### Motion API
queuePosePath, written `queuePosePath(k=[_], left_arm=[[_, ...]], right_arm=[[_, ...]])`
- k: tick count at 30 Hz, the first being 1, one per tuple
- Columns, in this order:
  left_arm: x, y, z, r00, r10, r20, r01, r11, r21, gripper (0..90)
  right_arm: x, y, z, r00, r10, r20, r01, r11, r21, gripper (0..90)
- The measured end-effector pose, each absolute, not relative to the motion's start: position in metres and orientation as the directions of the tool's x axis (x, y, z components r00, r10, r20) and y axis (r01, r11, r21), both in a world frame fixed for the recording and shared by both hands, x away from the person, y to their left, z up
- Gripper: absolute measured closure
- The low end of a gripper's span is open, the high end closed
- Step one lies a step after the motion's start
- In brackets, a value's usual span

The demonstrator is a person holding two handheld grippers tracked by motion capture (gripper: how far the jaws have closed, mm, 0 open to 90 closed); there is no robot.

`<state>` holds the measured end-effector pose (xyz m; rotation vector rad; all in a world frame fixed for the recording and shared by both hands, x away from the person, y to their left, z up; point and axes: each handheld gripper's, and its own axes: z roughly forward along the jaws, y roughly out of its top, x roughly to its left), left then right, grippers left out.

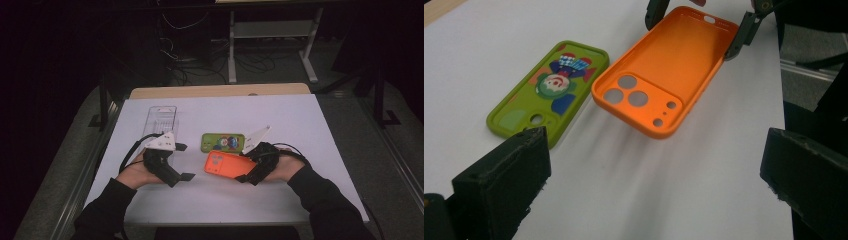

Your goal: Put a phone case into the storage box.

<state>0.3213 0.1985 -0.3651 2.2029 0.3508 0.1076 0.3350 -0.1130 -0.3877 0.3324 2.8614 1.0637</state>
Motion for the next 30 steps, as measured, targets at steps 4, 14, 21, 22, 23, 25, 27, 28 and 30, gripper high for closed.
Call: queuePosePath(k=[4,14,21,22,23,25,27,28,30], left_arm=[[0.326,0.185,-0.363,0.969,0.245,-0.037,0.181,-0.597,0.781,0.0],[0.332,0.150,-0.360,0.993,0.111,-0.035,0.100,-0.661,0.743,0.0],[0.336,0.134,-0.365,0.997,0.045,-0.058,0.073,-0.699,0.711,0.0],[0.336,0.132,-0.365,0.998,0.037,-0.058,0.067,-0.706,0.705,0.0],[0.338,0.130,-0.366,0.999,0.023,-0.046,0.049,-0.708,0.704,0.0],[0.338,0.127,-0.368,0.998,0.026,-0.064,0.064,-0.711,0.700,0.0],[0.339,0.123,-0.372,0.997,0.021,-0.076,0.067,-0.728,0.683,0.0],[0.339,0.123,-0.372,0.997,0.021,-0.076,0.067,-0.728,0.683,0.0],[0.340,0.121,-0.374,0.997,0.015,-0.081,0.066,-0.732,0.678,0.0]], right_arm=[[0.337,-0.115,-0.385,-0.981,0.191,0.021,0.157,0.736,0.659,15.9],[0.336,-0.112,-0.380,-0.993,0.117,0.022,0.103,0.747,0.657,16.0],[0.336,-0.109,-0.376,-0.996,0.084,0.022,0.077,0.738,0.670,15.9],[0.336,-0.108,-0.375,-0.997,0.076,0.016,0.067,0.739,0.670,15.9],[0.335,-0.108,-0.374,-0.997,0.072,0.020,0.067,0.737,0.673,15.9],[0.334,-0.106,-0.372,-0.998,0.062,0.014,0.055,0.735,0.675,15.9],[0.333,-0.105,-0.370,-0.998,0.055,0.014,0.050,0.733,0.678,15.9],[0.333,-0.104,-0.369,-0.999,0.050,0.010,0.044,0.731,0.681,15.9],[0.333,-0.104,-0.368,-0.999,0.048,0.008,0.040,0.730,0.682,15.9]])
